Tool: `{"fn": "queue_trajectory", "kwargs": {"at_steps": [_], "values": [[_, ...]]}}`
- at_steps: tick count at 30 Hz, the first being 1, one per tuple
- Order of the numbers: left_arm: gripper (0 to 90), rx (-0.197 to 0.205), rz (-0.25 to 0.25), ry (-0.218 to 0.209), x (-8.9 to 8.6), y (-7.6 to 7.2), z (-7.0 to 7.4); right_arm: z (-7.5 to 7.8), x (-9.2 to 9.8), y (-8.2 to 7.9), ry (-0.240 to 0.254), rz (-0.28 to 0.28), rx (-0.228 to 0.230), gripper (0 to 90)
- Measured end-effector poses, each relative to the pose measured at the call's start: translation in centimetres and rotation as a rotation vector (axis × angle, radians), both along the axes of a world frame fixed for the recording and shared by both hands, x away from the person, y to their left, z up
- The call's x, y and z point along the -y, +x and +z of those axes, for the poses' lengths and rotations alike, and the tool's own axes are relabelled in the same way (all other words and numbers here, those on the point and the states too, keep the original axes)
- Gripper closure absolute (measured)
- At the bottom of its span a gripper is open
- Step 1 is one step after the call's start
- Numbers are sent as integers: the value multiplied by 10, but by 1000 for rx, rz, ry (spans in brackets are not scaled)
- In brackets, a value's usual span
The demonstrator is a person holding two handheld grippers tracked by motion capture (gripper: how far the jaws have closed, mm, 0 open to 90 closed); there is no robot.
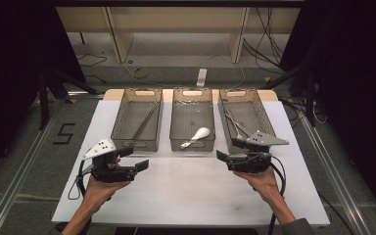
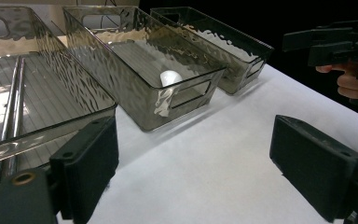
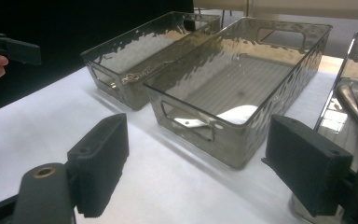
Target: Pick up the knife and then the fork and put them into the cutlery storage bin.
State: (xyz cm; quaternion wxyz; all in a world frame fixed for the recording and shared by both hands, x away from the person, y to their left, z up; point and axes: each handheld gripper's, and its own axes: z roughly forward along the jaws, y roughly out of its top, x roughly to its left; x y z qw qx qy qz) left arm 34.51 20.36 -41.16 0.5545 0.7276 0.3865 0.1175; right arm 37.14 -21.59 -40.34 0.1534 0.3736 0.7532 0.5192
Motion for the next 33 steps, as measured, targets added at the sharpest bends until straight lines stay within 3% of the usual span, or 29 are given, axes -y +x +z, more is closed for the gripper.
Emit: {"fn": "queue_trajectory", "kwargs": {"at_steps": [33], "values": [[139, -11, -27, -13, 2, -1, 0, -19, 23, -39, 18, -18, 47, 193]]}}
